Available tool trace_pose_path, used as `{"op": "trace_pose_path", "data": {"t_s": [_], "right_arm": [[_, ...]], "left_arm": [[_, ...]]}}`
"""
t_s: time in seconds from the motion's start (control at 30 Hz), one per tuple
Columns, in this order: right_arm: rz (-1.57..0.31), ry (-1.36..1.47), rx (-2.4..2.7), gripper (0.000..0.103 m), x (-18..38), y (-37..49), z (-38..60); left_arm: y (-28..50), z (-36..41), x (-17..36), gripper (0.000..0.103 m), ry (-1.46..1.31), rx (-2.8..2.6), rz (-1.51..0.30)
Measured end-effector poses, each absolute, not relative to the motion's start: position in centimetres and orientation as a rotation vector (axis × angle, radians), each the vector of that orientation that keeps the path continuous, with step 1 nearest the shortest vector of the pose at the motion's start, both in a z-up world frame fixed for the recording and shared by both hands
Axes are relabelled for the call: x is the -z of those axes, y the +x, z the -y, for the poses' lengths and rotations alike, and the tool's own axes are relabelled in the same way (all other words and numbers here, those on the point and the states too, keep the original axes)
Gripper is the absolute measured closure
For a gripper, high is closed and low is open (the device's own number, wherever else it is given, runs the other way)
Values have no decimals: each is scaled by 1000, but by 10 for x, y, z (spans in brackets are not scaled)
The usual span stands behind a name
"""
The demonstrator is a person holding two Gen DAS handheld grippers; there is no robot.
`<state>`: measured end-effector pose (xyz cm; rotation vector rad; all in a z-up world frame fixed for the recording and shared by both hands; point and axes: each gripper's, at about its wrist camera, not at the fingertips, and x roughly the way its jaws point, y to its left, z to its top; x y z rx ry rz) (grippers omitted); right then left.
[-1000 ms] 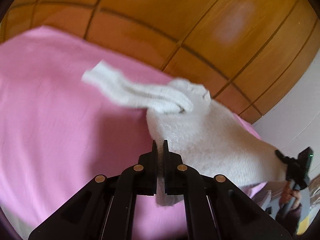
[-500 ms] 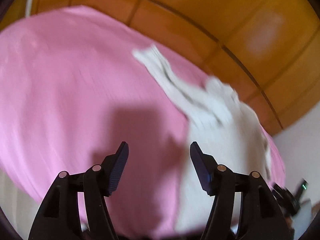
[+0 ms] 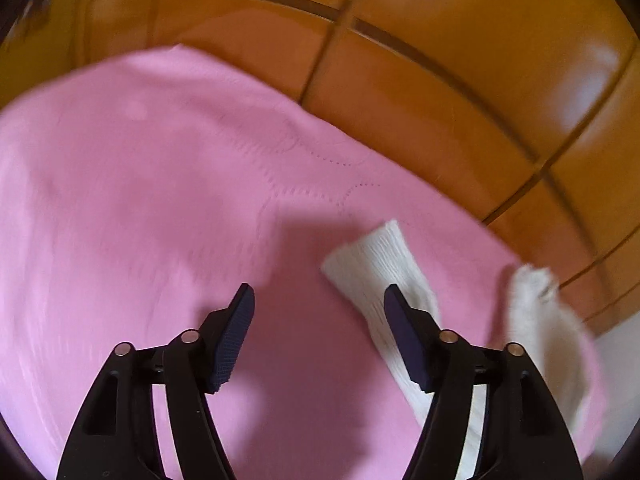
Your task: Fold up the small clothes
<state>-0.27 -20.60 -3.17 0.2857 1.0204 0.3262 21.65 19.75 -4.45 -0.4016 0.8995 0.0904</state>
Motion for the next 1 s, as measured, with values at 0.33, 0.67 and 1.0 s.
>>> {"op": "trace_pose_path", "data": {"t_s": [0.33, 0.67, 1.0], "right_arm": [[-1079, 256, -340, 28, 54, 26, 179], [-1073, 245, -336, 20, 59, 28, 176], [-1066, 199, -309, 14, 61, 25, 163]], "left_arm": [[287, -169, 79, 89, -308, 29, -1024], [235, -298, 3, 94, -518, -292, -706], [154, -370, -25, 97, -525, -366, -573]]}}
